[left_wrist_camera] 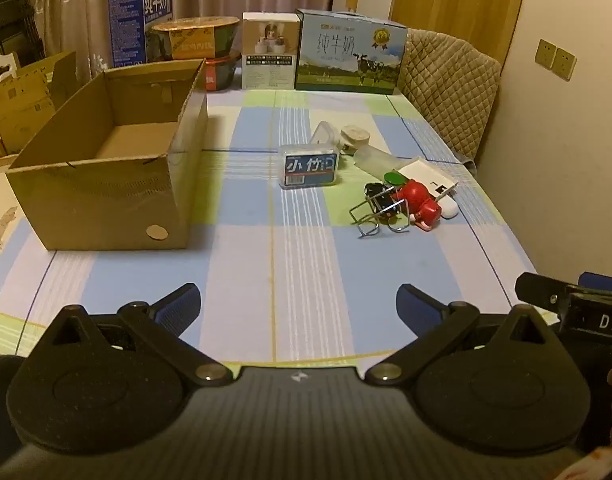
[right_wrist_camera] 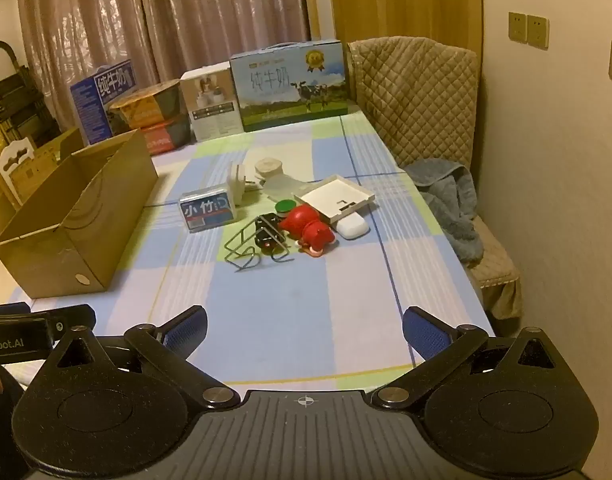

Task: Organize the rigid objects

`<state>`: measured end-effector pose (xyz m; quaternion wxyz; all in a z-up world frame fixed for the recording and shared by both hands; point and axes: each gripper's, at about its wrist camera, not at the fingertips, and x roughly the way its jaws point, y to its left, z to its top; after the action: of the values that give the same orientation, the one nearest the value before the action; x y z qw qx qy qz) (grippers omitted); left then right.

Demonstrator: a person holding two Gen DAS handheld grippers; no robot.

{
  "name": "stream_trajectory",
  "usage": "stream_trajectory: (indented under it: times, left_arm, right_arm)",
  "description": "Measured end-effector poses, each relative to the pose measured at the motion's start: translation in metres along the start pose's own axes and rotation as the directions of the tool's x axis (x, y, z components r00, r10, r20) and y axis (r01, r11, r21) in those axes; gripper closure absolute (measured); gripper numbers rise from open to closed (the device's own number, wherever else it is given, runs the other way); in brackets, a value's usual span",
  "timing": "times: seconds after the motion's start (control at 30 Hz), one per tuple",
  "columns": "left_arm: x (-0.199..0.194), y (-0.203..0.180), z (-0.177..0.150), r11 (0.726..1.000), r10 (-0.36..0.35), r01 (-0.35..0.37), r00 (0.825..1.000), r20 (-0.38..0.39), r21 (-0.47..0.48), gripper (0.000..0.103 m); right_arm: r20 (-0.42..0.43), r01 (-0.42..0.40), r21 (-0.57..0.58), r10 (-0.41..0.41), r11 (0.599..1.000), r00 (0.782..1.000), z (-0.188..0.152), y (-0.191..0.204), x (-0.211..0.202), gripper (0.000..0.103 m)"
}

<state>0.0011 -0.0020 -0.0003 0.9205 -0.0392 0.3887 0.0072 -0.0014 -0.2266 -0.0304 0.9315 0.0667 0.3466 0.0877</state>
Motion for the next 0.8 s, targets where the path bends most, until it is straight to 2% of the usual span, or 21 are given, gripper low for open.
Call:
stream_trajectory:
  times: [0.1, 0.17, 0.8]
  left_arm:
    - [0.0009, 0.0046, -0.0014, 1.000, -0.020, 0.020, 1.000, -0.001, -0.023, 0.001]
    - [-0.0012, 0.0017, -0.0062, 1.000, -0.011, 0.011, 1.000, 0.018, -0.021, 0.001]
    - [-0.0002, 0.0049, -0.0002, 1.000, -0.014, 0.014, 1.000, 0.001, -0.023, 0.001]
  right_arm:
    - [-0.007, -0.006, -0.001, 0.006, 1.000, 1.000, 0.0005, -0.0012, 0.0025, 0.002]
    - [0.000, 0.000, -0.008, 0.000, 1.000, 1.000, 0.0013, 0.0004, 0.0010, 0.002]
    - [0.010, 0.017, -0.016, -0.017, 1.000, 1.000, 0.0003, 0.0013, -0.0031, 0.002]
